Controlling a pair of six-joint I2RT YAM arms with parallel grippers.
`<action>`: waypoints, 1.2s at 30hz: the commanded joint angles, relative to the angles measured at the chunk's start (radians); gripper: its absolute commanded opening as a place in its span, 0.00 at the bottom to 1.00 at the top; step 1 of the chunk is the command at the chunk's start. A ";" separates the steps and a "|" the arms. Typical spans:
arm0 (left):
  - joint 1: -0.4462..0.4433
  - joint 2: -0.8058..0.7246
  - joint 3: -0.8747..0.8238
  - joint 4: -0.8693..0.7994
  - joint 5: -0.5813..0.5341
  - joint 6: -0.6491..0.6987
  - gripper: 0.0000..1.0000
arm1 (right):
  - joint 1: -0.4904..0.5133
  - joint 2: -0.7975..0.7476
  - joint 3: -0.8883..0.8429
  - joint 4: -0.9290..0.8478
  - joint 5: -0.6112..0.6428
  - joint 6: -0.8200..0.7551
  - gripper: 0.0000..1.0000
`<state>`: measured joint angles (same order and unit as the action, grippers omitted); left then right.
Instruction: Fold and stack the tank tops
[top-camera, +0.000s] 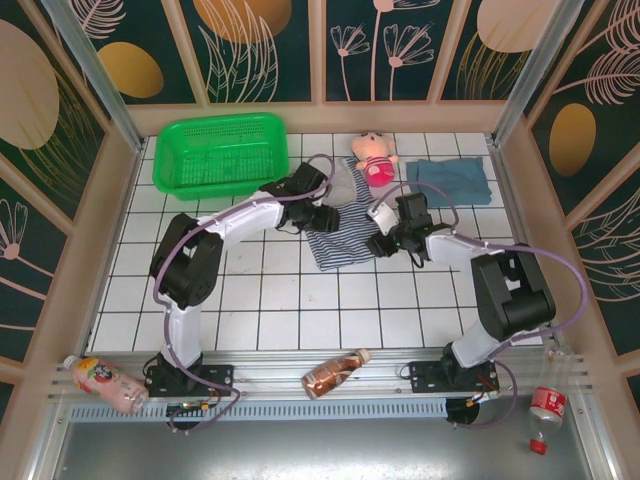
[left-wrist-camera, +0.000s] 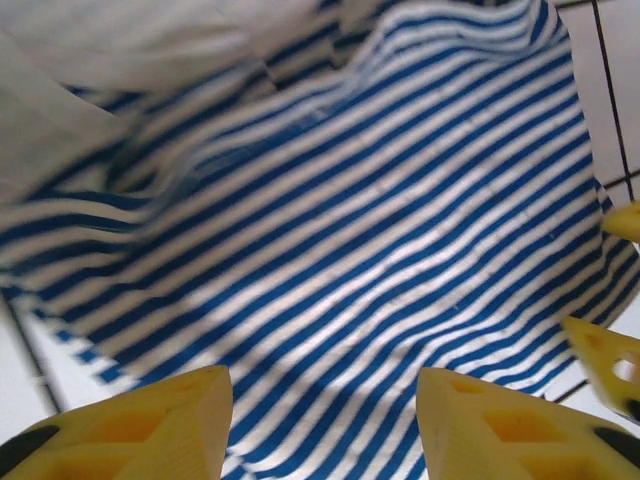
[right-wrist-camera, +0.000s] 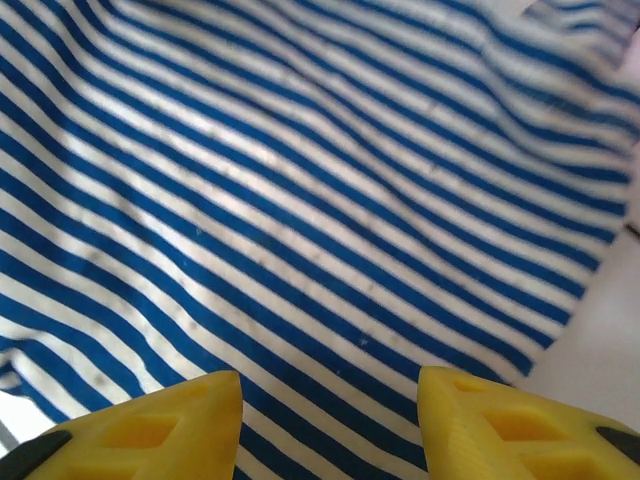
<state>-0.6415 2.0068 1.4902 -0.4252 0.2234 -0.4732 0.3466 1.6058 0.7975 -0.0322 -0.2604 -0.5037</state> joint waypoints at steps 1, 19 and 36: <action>-0.015 0.044 -0.053 0.069 0.085 -0.018 0.49 | 0.003 0.045 0.020 -0.027 0.008 -0.100 0.49; -0.029 -0.069 -0.226 -0.203 -0.119 0.171 0.51 | 0.253 -0.115 -0.103 -0.272 -0.033 -0.004 0.48; -0.030 -0.399 -0.510 -0.091 0.030 -0.185 0.61 | 0.505 -0.425 -0.336 -0.113 0.295 -0.143 0.59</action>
<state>-0.6727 1.6032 1.0077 -0.5930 0.2092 -0.5762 0.8471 1.1748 0.4774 -0.2489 -0.0765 -0.6136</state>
